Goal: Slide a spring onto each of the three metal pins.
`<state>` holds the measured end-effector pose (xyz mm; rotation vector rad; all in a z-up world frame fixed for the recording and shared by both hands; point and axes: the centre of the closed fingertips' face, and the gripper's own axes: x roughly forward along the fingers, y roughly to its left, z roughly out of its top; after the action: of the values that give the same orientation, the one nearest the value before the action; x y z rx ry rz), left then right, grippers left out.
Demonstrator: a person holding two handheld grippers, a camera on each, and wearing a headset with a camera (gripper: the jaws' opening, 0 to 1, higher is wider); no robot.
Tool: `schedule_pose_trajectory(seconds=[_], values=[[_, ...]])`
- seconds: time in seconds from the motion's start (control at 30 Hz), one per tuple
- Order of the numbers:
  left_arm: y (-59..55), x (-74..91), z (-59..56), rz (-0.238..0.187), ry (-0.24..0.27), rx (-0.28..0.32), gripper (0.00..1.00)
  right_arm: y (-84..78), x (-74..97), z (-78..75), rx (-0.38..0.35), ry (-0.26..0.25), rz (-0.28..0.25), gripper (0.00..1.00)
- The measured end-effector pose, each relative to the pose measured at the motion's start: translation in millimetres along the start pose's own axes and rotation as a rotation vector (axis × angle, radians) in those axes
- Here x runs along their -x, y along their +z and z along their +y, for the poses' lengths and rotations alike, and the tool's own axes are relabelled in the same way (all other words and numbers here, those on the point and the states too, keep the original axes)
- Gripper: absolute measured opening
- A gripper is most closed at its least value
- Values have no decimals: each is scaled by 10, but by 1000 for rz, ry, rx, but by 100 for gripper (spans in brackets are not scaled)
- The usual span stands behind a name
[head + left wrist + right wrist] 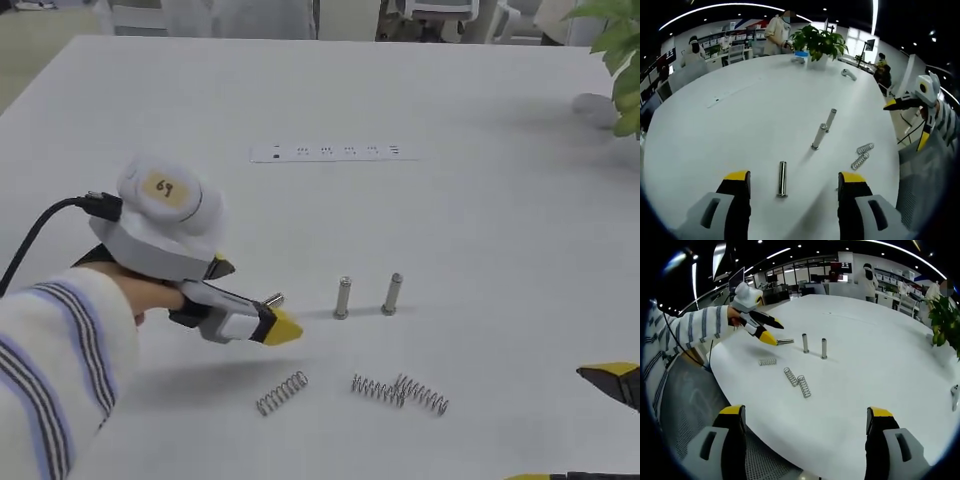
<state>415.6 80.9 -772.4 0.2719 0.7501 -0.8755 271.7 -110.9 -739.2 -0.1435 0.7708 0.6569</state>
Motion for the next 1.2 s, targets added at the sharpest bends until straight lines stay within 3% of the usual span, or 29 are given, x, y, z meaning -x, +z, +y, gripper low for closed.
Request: schedule_pose_trajectory(seconds=[0.2, 0.7, 0.93, 1.2], values=[[-39, -55, 18, 25, 11, -15, 63, 2, -17, -21, -2, -1, 13, 99], [11, -147, 101, 29, 42, -30, 40, 24, -43, 31, -6, 25, 12, 99], [-27, -242, 168, 48, 51, -14, 31, 57, -42, 6, -2, 25, 9, 99], [-14, -281, 157, 49, 58, 9, 27, 56, -52, 46, 14, 39, 19, 99]])
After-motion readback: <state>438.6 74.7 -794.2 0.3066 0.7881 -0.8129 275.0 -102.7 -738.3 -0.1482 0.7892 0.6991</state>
